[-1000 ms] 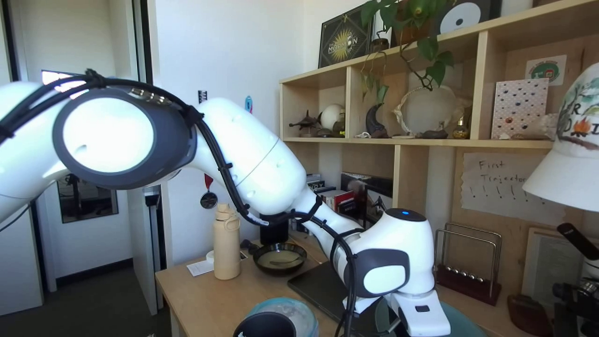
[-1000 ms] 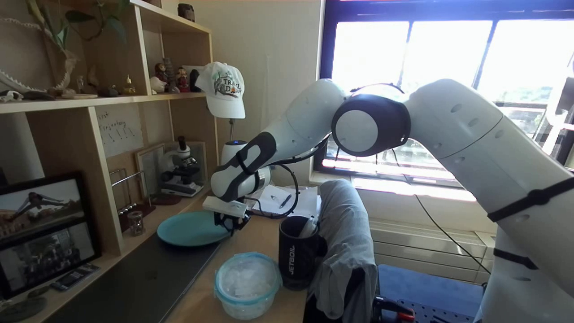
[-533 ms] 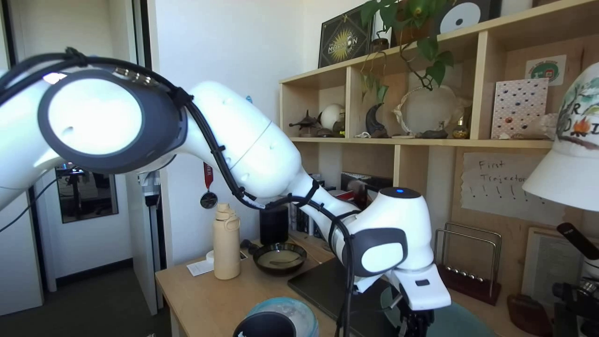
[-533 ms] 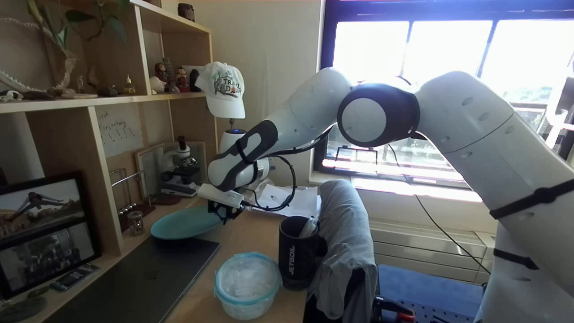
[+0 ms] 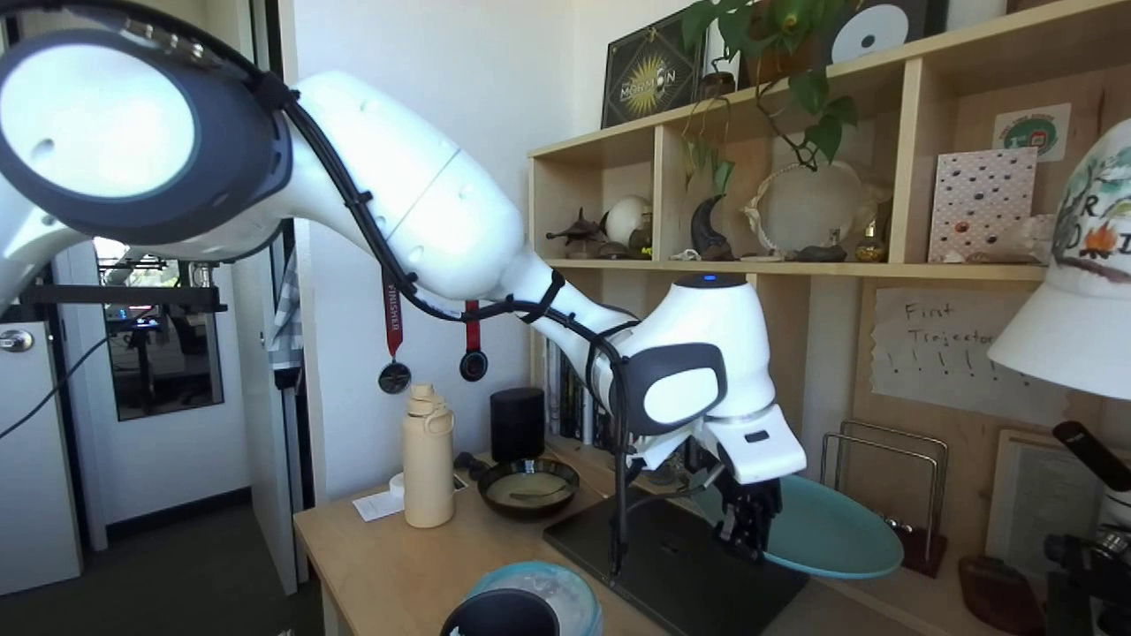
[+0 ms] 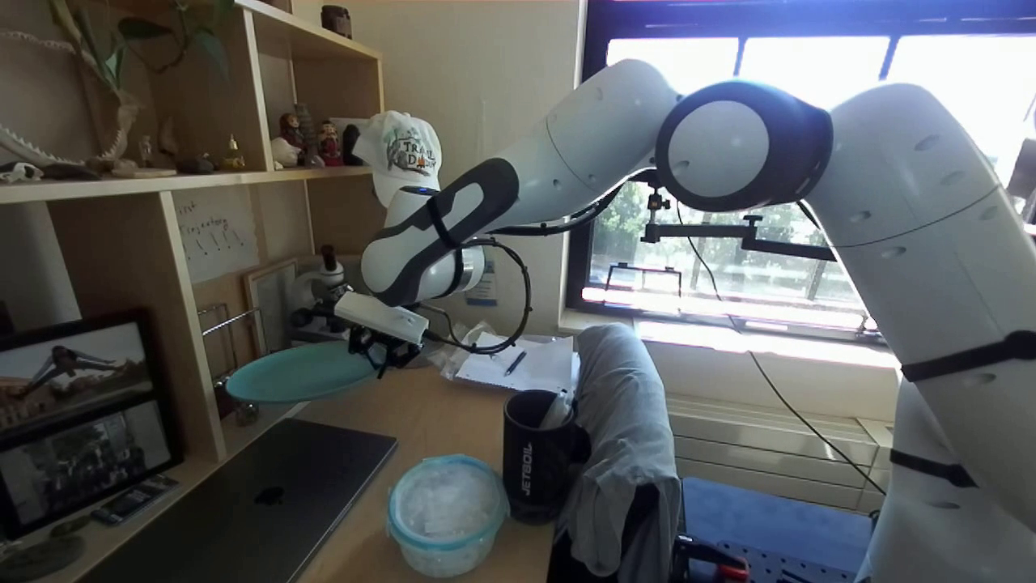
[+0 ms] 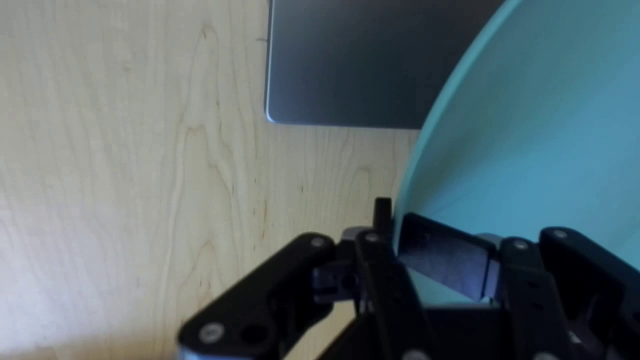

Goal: Move the teal plate from the right to the left

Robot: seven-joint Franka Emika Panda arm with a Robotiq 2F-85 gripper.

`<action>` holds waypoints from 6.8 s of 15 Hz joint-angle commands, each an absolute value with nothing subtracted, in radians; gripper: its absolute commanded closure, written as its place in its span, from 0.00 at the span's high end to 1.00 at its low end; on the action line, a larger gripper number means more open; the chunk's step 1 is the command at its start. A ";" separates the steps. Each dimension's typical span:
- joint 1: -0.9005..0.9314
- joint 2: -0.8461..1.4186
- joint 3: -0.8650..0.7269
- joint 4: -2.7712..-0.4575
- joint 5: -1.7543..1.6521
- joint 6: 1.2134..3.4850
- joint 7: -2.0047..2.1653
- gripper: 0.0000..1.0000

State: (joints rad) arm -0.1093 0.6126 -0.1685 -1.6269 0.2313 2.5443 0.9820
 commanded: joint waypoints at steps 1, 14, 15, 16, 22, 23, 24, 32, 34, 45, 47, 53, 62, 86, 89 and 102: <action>-0.104 0.476 -0.129 -1.757 0.251 2.494 0.905 0.02; -0.035 0.216 -0.059 -1.985 0.250 2.210 0.633 0.02; -0.030 0.209 -0.051 -1.997 0.254 2.199 0.611 0.02; -0.026 0.201 -0.042 -2.010 0.259 2.186 0.585 0.02; 0.000 0.181 -0.008 -2.088 0.308 2.221 0.476 0.02; 0.002 0.178 -0.006 -2.098 0.319 2.227 0.466 0.02; 0.001 0.175 -0.002 -2.108 0.337 2.228 0.451 0.02; 0.008 0.191 -0.015 -2.105 0.330 2.236 0.470 0.07; 0.008 0.184 -0.015 -2.109 0.330 2.236 0.470 0.07; 0.057 0.148 -0.002 -2.191 0.321 2.293 0.617 0.02; 0.084 0.133 0.013 -2.245 0.336 2.333 0.686 0.02; 0.157 0.061 0.045 -2.440 0.315 2.513 1.042 0.02; 0.208 -0.021 0.138 -2.574 0.259 2.557 1.590 0.02; 0.227 0.237 0.155 -2.307 0.192 2.278 1.792 0.02; 0.229 0.273 0.138 -2.279 0.193 2.259 1.794 0.02; 0.220 0.273 0.114 -2.256 0.197 2.182 1.749 0.85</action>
State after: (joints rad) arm 0.2268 0.2858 0.1129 -2.2849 0.2041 2.2102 1.7717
